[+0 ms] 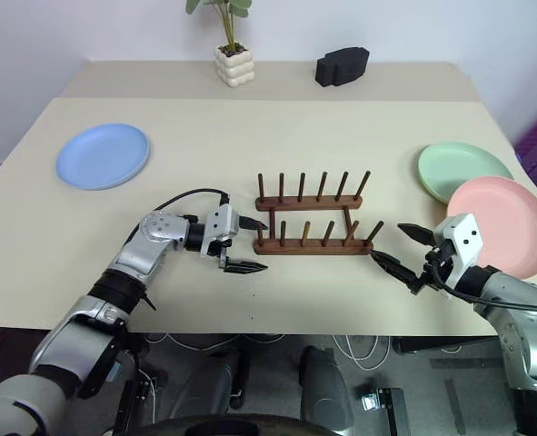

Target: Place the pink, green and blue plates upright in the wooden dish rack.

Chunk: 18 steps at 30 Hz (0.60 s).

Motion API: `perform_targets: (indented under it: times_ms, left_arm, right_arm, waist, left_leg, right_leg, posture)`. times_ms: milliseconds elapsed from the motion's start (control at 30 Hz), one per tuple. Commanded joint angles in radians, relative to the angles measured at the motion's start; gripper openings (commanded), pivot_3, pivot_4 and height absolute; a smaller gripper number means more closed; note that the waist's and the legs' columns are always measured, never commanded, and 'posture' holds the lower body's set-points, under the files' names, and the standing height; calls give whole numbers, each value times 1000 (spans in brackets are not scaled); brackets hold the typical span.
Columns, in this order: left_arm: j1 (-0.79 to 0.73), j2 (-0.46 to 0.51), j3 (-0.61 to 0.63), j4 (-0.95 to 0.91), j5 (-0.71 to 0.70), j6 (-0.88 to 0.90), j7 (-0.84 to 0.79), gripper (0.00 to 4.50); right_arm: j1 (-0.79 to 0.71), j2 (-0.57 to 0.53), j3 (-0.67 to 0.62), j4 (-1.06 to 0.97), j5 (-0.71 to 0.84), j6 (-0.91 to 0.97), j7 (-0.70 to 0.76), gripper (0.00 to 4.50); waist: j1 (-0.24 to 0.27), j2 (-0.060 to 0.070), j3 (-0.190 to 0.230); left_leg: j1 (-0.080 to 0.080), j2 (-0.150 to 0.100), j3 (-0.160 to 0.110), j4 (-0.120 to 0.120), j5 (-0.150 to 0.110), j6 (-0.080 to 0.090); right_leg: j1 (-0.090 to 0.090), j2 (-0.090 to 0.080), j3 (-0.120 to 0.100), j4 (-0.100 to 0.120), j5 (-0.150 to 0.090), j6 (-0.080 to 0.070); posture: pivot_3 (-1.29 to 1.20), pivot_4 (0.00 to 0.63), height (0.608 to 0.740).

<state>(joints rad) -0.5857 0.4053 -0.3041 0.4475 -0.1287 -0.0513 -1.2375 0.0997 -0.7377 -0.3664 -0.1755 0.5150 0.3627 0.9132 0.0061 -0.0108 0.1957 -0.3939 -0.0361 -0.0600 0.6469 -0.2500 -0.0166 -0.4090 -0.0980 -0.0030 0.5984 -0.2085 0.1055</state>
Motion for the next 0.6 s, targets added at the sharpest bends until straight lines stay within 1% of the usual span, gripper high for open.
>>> perform_targets:
  times_ms: [33, 100, 133, 267, 300, 333, 367, 433, 533, 600]
  left_arm:
    - [62, 49, 34, -92, -15, 80, 14, 4484]
    - [110, 72, 50, -159, -30, 112, 25, 3961]
    - [139, 83, 65, -203, -47, 139, 35, 3628]
    - [254, 114, 97, -368, -88, 236, 74, 1687]
    - [284, 115, 95, -409, -93, 252, 88, 1127]
    - [303, 115, 94, -437, -96, 265, 99, 597]
    - [326, 110, 90, -467, -91, 280, 124, 109]
    - [354, 88, 79, -518, -93, 326, 168, 109]
    - [373, 61, 68, -569, -106, 369, 204, 109]
    - [371, 30, 52, -573, -95, 393, 246, 109]
  right_arm:
    - [10, -34, -18, -20, -2, 3, 17, 4246]
    - [29, -51, -14, -21, -4, 6, 35, 3662]
    - [43, -61, -8, -26, -8, 5, 47, 3118]
    - [68, -74, 39, -49, -42, 3, 50, 1138]
    - [67, -72, 66, -56, -56, 5, 46, 569]
    - [67, -70, 85, -61, -66, 6, 43, 91]
    - [64, -65, 109, -68, -78, 8, 35, 0]
    - [46, -53, 147, -73, -89, 23, 19, 0]
    - [22, -42, 179, -68, -102, 27, 4, 0]
    - [3, -45, 218, -45, -137, 22, -4, 0]
  waist:
    - [-1, 0, 0]
    - [0, 0, 0]
    - [1, 0, 0]
    - [0, 0, 0]
    - [1, 1, 0]
    - [3, 1, -1]
    - [4, 1, -1]
    - [6, 1, -1]
    - [9, 1, -1]
    - [8, 1, -1]
  left_leg:
    - [0, 0, 0, 0, 0, 0]
    - [1, 0, -1, 0, 0, 0]
    - [1, 1, -1, 0, 0, 0]
    - [1, 1, -1, 0, 0, 0]
    - [1, 1, -1, 0, 0, 0]
    - [1, 1, -1, 0, 0, 0]
    - [1, 1, 0, 0, 0, 0]
    - [1, 1, 0, 0, 0, 0]
    - [1, 0, -1, 1, 0, 0]
    - [0, 0, -1, 1, 0, 0]
  right_leg:
    - [0, 0, 0, 0, 0, 0]
    - [0, 0, 0, 0, 0, 0]
    - [1, 0, 0, 0, 0, 0]
    - [0, 0, 0, 0, 0, 0]
    - [0, 0, 0, 0, 0, 0]
    - [0, 0, 1, 0, 0, 0]
    - [1, 0, 1, 0, 0, 0]
    - [1, -1, 1, 0, -2, 3]
    - [1, -1, 1, 0, -3, 3]
    - [1, -1, 1, -1, -2, 3]
  posture:
    - [0, 150, 735]
    - [0, 150, 735]
    - [0, 150, 735]
    - [0, 150, 735]
    - [0, 150, 735]
    - [0, 150, 735]
    - [0, 150, 735]
    - [0, 150, 735]
    - [0, 150, 735]
    - [0, 150, 735]
